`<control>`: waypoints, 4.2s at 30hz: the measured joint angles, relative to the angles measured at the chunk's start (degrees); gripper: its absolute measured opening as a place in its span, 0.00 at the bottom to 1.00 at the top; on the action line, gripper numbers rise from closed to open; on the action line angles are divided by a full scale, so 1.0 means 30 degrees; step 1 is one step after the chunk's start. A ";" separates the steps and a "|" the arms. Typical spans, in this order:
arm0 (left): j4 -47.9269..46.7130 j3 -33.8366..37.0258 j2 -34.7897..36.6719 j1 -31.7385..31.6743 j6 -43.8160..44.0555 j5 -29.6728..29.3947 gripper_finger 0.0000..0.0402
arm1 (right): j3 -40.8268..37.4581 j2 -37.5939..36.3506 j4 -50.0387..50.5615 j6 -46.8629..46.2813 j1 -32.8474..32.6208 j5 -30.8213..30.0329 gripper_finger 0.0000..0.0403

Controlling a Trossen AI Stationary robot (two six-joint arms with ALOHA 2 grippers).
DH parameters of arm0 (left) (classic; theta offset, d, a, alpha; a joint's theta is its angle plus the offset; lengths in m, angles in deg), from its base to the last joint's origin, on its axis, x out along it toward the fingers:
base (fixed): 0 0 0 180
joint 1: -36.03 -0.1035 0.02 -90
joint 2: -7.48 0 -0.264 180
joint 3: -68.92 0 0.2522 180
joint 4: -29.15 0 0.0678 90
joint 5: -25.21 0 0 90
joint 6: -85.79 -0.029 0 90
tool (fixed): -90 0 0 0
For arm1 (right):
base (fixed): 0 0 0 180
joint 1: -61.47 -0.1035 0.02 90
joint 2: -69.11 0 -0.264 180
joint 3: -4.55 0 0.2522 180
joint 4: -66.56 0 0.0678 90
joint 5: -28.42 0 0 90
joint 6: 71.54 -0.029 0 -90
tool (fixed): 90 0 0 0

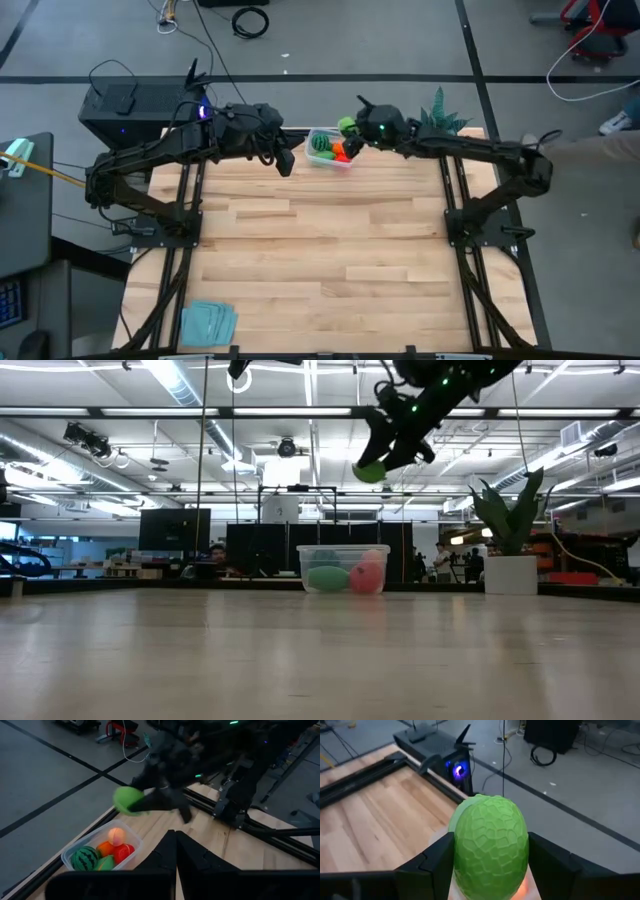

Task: Pick and placing Produce into tupperware
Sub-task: Put the green cabbage into the transparent container, then return to Home Position

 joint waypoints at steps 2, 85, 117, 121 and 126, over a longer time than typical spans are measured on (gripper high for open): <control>0.0025 0.0000 0.0000 0.0000 0.0007 0.0004 0.01 | 0.0000 0.0643 -0.0750 -0.0006 0.0471 0.0515 0.55; -0.5556 0.0066 0.9083 -0.0259 -0.4014 0.0140 0.01 | -0.0038 -0.9521 0.0707 0.3685 -0.7600 0.7420 0.02; 0.2950 1.4013 2.5046 -0.0270 -0.2499 0.1583 0.01 | -1.0284 -2.4504 -0.4960 0.4774 -0.7877 0.6339 0.01; 0.1645 1.4105 2.5534 -0.0270 -0.2612 0.1361 0.01 | -1.0864 -2.5962 -0.4952 0.4971 -0.7872 0.6341 0.01; 0.1040 1.4265 2.5536 -0.0284 -0.2805 0.1002 0.01 | -1.1905 -2.7047 -0.5108 0.4997 -0.7862 0.5998 0.01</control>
